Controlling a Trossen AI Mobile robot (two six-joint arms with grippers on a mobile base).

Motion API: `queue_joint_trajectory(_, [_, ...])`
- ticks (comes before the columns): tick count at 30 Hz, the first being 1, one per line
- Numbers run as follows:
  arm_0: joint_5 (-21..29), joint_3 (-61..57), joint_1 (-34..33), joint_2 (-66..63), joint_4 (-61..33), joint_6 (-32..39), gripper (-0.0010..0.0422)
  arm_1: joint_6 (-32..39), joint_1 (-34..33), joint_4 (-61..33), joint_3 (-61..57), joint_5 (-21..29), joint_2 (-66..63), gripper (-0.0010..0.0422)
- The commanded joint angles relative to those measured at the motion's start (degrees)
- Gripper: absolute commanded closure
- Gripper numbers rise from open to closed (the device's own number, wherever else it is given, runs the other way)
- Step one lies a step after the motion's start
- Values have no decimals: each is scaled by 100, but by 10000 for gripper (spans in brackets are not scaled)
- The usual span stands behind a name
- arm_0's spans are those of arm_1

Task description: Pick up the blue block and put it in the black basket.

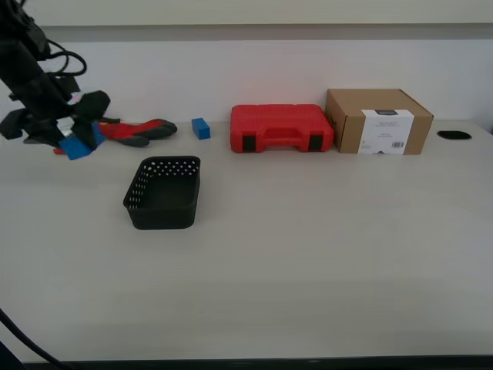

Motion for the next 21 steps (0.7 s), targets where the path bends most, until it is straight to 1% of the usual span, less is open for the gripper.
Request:
queue_joint_trajectory(1, [0, 4, 0, 0, 22, 0, 413, -289, -433, 671, -599, -520, -9, 106])
queue_joint_trajectory(2, [0, 4, 0, 0, 15, 0, 413, -343, -590, 984, -822, -841, 4, 62])
queue_joint_trajectory(3, [0, 4, 0, 0, 17, 0, 413, -343, -708, 1298, -1003, -1196, 4, 31])
queue_joint_trajectory(4, [-2, 4, 0, 0, 7, 0, 413, -319, -802, 1648, -1189, -1646, 4, 10])
queue_joint_trajectory(5, [0, 4, 0, 0, 9, 0, 413, -319, -824, 1759, -1252, -1790, 4, 11])
queue_joint_trajectory(6, [0, 4, -2, 0, 9, 0, 413, -328, -824, 1735, -1263, -1733, 4, 22])
queue_joint_trajectory(7, [0, 4, -2, 0, 9, 0, 413, -345, -817, 1720, -1259, -1698, 4, 45])
queue_joint_trajectory(9, [0, 4, 0, 0, 9, 0, 413, -343, -789, 1685, -1217, -1694, 2, 113])
queue_joint_trajectory(13, [0, 4, -2, 0, 9, 0, 413, -256, -778, 1718, -1126, -1237, 2, 282])
queue_joint_trajectory(16, [0, 4, 0, 0, 7, 0, 413, -251, -776, 1794, -1078, -1217, 2, 410])
queue_joint_trajectory(17, [0, 4, -2, 0, 7, 0, 413, -256, -774, 1790, -1069, -1215, 2, 417])
queue_joint_trajectory(18, [0, 4, -2, 0, 9, 0, 413, -258, -774, 1766, -1069, -1196, 2, 399])
queue_joint_trajectory(20, [0, 4, 0, 0, 9, 0, 413, -264, -780, 1591, -1069, -879, 2, 344])
queue_joint_trajectory(21, [0, 4, 0, 0, 7, 0, 413, -343, -785, 1460, -1071, -656, 2, 305])
